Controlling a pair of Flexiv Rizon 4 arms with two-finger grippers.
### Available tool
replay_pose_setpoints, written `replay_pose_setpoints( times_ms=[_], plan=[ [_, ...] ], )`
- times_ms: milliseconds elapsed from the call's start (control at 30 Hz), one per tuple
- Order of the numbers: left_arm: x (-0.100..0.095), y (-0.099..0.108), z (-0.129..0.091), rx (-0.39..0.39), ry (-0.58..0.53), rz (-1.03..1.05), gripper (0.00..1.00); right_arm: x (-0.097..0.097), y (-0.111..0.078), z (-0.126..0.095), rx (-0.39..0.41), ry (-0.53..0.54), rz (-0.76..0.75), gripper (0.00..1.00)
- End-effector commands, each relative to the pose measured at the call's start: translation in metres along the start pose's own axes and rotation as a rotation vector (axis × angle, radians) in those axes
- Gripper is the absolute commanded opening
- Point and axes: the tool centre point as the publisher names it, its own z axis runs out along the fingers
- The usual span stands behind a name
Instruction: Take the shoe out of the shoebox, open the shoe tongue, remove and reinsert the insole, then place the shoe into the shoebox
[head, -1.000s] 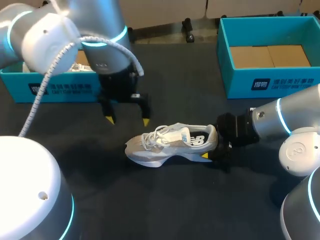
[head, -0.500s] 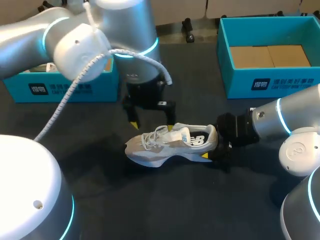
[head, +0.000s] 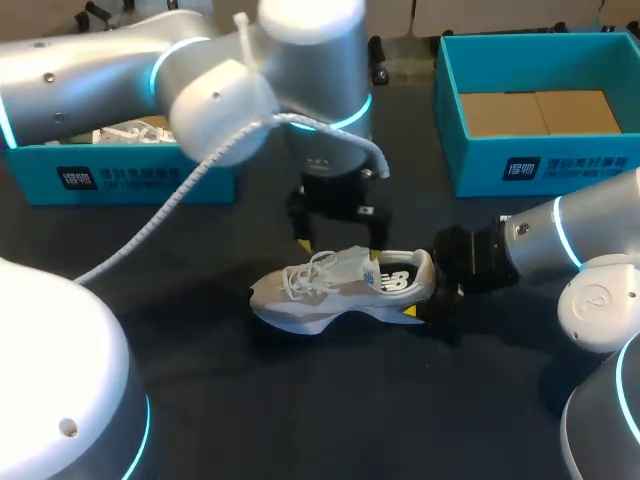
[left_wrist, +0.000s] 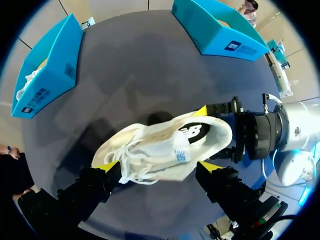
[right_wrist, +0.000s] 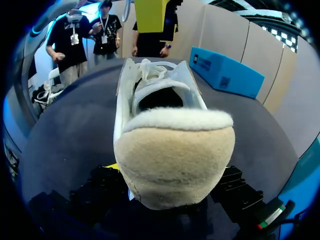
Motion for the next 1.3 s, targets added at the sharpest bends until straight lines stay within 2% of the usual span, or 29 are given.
replay_pose_setpoints(
  times_ms=[33,400,700,1300],
  plan=[
    [0.015,-0.009,0.014,0.002,-0.051,0.006,1.00,0.001,0.001,0.003,0.007,-0.003,0.001,0.00],
    [0.019,-0.022,0.038,0.018,-0.097,0.025,1.00,0.001,0.001,0.003,0.007,-0.003,0.001,0.00],
    [0.022,-0.022,0.046,0.024,-0.125,0.038,1.00,0.001,0.001,0.003,0.007,-0.003,0.001,0.00],
    [0.007,-0.020,0.060,0.035,-0.195,0.026,1.00,0.001,0.001,0.003,0.007,-0.003,0.001,0.00]
  ],
)
